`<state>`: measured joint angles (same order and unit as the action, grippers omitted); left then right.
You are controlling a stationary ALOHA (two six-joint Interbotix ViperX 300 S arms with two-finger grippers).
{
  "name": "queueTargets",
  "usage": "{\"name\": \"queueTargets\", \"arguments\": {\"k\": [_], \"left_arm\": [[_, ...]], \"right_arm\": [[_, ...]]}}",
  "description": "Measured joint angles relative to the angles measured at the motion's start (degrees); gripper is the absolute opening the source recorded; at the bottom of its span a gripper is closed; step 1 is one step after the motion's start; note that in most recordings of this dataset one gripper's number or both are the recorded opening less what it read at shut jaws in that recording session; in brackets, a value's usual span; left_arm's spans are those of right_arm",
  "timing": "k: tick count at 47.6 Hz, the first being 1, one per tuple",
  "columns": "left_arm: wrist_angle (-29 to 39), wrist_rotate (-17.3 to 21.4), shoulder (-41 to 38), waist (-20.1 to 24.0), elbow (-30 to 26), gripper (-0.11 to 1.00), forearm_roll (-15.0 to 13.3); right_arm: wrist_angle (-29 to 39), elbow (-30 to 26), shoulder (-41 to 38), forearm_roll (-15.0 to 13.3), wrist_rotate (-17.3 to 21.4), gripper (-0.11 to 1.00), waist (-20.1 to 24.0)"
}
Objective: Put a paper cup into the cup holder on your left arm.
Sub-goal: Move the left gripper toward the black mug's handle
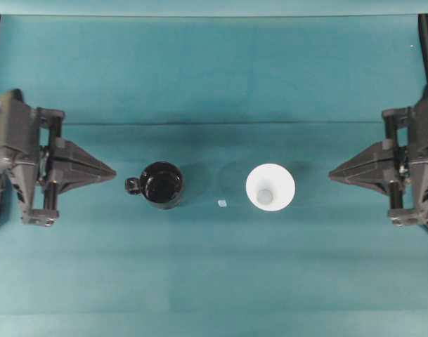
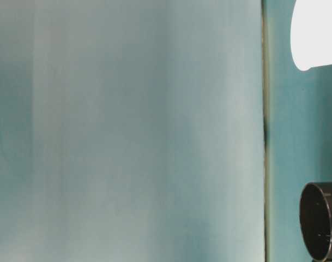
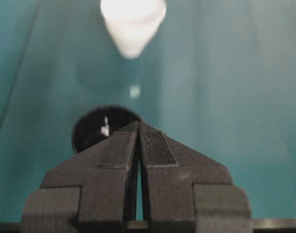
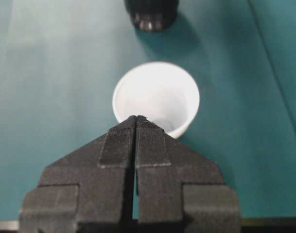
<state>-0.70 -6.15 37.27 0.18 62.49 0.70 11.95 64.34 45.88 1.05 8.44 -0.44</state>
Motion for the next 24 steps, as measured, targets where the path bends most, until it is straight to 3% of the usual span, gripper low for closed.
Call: {"name": "queueTargets", "arguments": {"k": [24], "left_arm": [[9.1, -0.6, -3.1, 1.5, -0.4, 0.03, 0.1]], "right_arm": [[1.5, 0.0, -1.8, 0.1, 0.8, -0.02, 0.0]]}}
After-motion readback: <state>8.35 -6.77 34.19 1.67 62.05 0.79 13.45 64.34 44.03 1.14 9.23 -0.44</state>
